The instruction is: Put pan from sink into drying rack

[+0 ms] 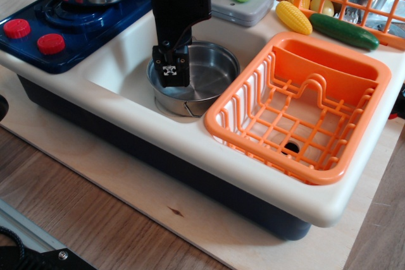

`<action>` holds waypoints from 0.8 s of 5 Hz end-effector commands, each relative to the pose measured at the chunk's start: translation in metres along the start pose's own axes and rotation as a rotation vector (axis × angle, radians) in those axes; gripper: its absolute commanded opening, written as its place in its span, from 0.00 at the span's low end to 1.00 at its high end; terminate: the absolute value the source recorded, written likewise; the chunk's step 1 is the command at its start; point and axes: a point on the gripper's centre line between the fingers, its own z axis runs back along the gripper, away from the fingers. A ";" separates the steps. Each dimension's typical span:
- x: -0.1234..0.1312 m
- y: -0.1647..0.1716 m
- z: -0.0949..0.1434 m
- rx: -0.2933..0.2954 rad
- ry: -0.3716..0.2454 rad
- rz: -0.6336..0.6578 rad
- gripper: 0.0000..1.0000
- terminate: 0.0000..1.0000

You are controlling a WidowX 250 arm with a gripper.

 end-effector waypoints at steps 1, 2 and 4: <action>-0.004 -0.001 -0.003 0.036 -0.067 -0.053 1.00 0.00; -0.009 -0.003 -0.015 0.038 -0.094 -0.068 1.00 0.00; -0.019 0.003 -0.037 0.014 -0.127 -0.071 1.00 0.00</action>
